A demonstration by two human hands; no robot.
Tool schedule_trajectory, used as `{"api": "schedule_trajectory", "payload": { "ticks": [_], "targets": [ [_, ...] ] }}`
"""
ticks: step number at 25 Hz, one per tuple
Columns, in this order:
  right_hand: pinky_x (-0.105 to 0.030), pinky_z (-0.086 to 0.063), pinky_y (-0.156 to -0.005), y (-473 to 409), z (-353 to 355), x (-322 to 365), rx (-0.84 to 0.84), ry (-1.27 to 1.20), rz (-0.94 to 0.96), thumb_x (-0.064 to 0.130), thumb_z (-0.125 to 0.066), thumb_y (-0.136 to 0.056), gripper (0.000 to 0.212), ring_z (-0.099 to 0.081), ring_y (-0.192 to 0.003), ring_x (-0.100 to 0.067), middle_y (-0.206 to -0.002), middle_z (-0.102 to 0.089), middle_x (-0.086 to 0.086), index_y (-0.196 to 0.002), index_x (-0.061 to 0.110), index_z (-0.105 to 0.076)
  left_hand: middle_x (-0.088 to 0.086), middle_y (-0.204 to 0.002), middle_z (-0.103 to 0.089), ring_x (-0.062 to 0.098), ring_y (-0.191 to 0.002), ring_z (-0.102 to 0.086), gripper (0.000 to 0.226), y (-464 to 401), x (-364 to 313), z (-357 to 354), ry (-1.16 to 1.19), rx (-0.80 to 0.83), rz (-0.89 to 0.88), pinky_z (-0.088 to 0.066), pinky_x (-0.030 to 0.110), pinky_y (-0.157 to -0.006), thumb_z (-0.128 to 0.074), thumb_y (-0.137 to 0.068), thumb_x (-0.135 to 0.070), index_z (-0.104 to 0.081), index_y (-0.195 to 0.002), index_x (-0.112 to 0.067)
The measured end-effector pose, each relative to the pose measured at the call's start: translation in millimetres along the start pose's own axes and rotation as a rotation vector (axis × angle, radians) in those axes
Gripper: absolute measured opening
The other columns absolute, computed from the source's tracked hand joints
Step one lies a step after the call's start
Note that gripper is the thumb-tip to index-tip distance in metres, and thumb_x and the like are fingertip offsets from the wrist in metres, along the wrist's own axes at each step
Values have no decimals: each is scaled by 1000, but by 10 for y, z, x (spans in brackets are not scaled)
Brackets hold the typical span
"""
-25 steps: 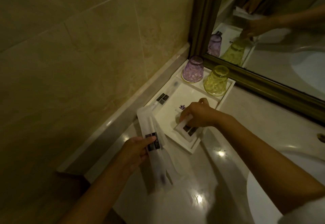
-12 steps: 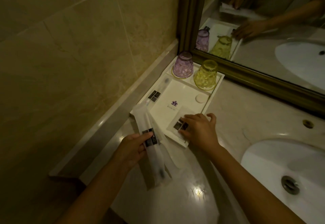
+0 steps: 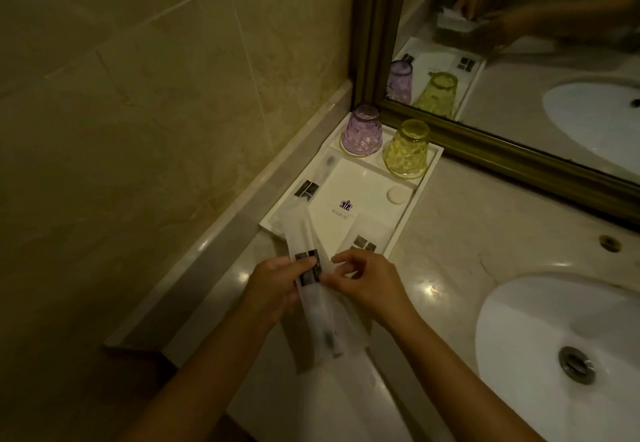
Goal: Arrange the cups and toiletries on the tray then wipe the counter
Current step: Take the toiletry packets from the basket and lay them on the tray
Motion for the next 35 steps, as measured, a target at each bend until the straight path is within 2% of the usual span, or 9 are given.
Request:
{"api": "schedule_trajectory", "payload": {
  "ticks": [7, 10, 13, 16, 20, 25, 28, 31, 35],
  "targets": [
    [-32, -56, -67, 15, -62, -145, -58, -318, -205, 17, -75, -70, 16, -64, -69, -16, -69, -62, 1, -78, 18, -62, 13, -84, -72, 24, -78, -69, 11, 60, -152, -164, -77, 89, -92, -59, 32, -67, -59, -84, -1, -68, -87, -5],
    [-29, -56, -68, 14, -37, -129, -79, -408, -217, 14, -73, -73, 13, -64, -72, -18, -73, -63, -1, -82, 15, -64, 12, -86, -74, 24, -84, -71, 18, 46, -185, -169, -112, 143, -130, -58, 29, -69, -58, -82, 3, -69, -94, -6],
    [-21, -55, -63, 8, 1, -74, -53, -503, -192, 19, -72, -76, 19, -68, -77, -14, -85, -70, -1, -95, 17, -68, 18, -90, -71, 31, -79, -69, 15, -23, -317, -33, -152, 19, -177, -57, 35, -70, -65, -79, -3, -69, -93, -6],
    [-16, -50, -55, -19, 115, -69, -26, -528, -197, 23, -69, -79, 15, -61, -62, -9, -75, -68, -2, -92, 16, -68, 12, -80, -70, 22, -75, -68, 10, -197, -557, -30, -184, -17, -206, -55, 42, -66, -68, -77, -6, -70, -85, -10],
    [-24, -48, -52, -92, 386, -181, -117, -581, -230, 18, -69, -79, 17, -54, -52, -13, -70, -66, -15, -90, 5, -68, 4, -69, -67, 14, -64, -60, 6, -578, -932, -319, -274, 17, -223, -52, 23, -61, -69, -76, -4, -68, -80, -9],
    [-24, -40, -47, -251, 597, -236, -140, -548, -230, 11, -58, -87, 12, -46, -45, -12, -52, -53, -4, -80, 4, -66, -11, -32, -54, 0, -32, -47, 11, -1111, -1092, -629, -495, 12, -270, -36, 10, -33, -70, -74, 0, -65, -69, -8],
    [-26, -36, -49, -307, 642, -284, -130, -532, -246, 5, -49, -88, 18, -43, -45, -13, -50, -49, -5, -75, 4, -61, 1, -57, -62, 0, -41, -54, 15, -1277, -1128, -711, -631, -15, -337, -41, 10, -40, -72, -73, -1, -69, -88, 2],
    [-26, -36, -50, -318, 652, -330, -104, -524, -247, 5, -49, -88, 16, -42, -46, -14, -53, -48, -7, -80, -1, -62, 12, -89, -67, 21, -80, -64, 30, -1231, -1239, -813, -918, -51, -505, -49, 23, -73, -68, -78, -7, -64, -106, 0],
    [-24, -39, -50, -300, 681, -381, -106, -519, -251, 6, -53, -87, 15, -45, -46, -12, -55, -50, -8, -86, -4, -64, 18, -116, -64, 33, -104, -60, 40, -538, -1326, -956, -1231, -51, -1121, -47, 42, -91, -62, -81, -9, -57, -120, -4]
  ]
}}
Point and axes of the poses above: each hand's wrist, its own y-axis away from the middle knuckle, its own z-axis out of the back of the hand, x = y × z, the point moved 9 cm from there along -y, towards the middle knuckle
